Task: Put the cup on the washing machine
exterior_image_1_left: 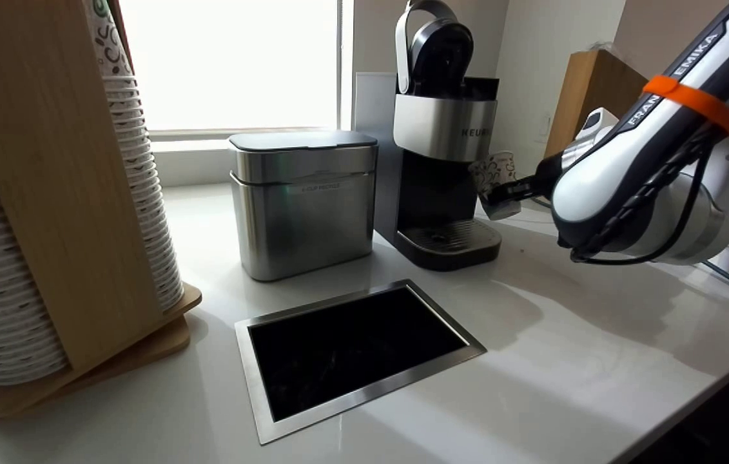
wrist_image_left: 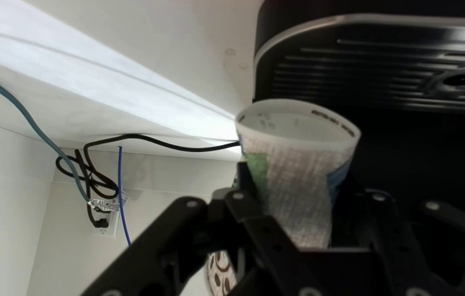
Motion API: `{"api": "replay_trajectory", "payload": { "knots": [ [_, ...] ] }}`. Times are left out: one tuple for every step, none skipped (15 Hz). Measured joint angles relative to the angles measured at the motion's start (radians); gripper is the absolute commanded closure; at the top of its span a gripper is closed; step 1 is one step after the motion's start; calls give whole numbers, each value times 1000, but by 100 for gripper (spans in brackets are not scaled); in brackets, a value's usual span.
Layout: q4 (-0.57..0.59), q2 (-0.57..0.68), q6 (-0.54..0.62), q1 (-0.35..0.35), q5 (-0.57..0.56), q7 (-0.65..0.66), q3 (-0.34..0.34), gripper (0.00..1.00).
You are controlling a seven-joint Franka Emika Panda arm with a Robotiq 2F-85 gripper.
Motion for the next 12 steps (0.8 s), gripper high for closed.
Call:
{"api": "replay_trajectory", "payload": {
  "knots": [
    [11,16,28,25,25,-7,2,76],
    [21,37,69,55,47,-13,2,76],
    [34,63,111,86,63,-14,2,76],
    [46,89,141,139,72,-2,-26,76],
    [59,113,171,214,74,27,-82,76],
    [72,136,203,292,85,59,-140,76],
    [85,161,239,361,112,93,-189,76],
    [97,187,276,420,146,124,-225,76],
    [115,205,279,480,193,142,-266,76],
    [144,216,270,542,251,144,-312,76],
    [173,227,262,596,298,144,-353,76],
    [199,242,262,630,342,137,-375,76]
  ]
}}
